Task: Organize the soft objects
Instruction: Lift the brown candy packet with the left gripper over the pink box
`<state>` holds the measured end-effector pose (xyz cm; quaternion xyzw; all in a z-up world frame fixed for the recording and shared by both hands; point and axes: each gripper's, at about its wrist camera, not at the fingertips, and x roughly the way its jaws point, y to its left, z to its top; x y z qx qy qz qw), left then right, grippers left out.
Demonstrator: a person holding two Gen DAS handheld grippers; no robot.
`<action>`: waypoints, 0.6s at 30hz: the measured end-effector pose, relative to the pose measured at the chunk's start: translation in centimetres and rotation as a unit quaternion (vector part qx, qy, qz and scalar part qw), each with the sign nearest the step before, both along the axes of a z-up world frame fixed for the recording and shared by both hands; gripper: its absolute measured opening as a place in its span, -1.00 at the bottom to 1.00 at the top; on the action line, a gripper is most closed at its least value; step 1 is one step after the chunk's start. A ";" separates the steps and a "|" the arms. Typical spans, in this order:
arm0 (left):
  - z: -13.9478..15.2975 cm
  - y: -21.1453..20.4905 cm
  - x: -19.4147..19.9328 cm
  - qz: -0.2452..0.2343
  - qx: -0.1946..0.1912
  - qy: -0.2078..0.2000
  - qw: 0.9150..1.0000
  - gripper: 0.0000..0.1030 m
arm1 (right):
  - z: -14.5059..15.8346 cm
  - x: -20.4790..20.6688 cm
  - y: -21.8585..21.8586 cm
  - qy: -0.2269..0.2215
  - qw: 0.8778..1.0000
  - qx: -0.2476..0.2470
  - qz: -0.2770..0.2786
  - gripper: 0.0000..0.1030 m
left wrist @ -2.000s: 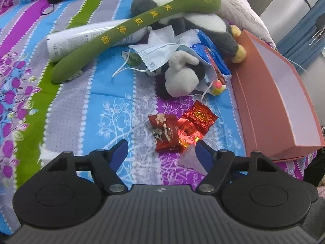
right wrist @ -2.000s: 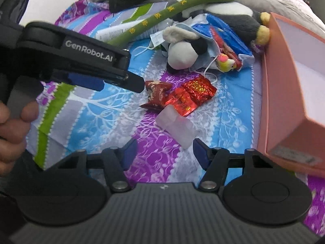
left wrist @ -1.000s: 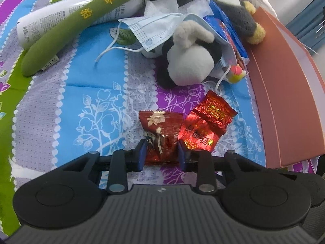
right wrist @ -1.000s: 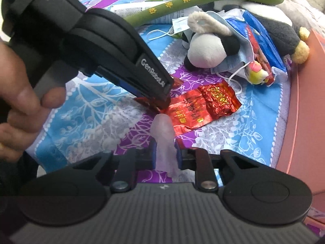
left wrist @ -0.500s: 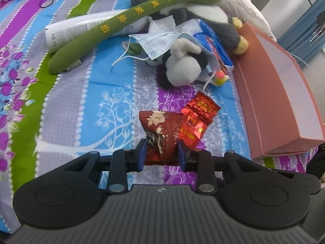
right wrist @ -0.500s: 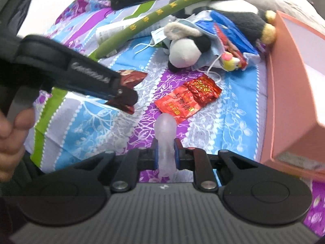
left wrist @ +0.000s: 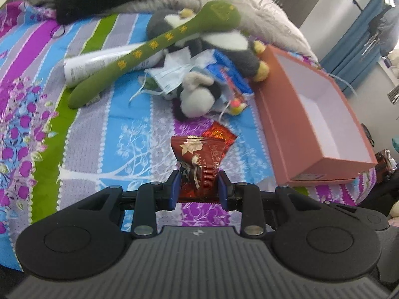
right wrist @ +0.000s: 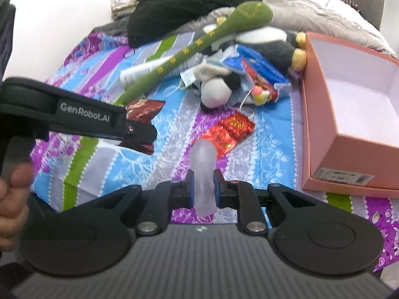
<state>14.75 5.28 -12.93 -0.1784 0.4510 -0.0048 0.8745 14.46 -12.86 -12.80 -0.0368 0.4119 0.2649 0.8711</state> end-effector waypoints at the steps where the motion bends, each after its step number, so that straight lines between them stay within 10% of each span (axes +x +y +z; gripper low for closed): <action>1: 0.6 -0.2 0.0 -0.003 0.002 -0.006 1.000 -0.29 | 0.5 0.0 -0.1 -0.006 1.000 0.003 -0.002 -0.64; 18: 10.1 -3.8 4.1 -0.044 -0.002 -0.099 0.994 -0.29 | 10.1 3.5 -4.1 -0.138 0.988 0.034 -0.061 -0.64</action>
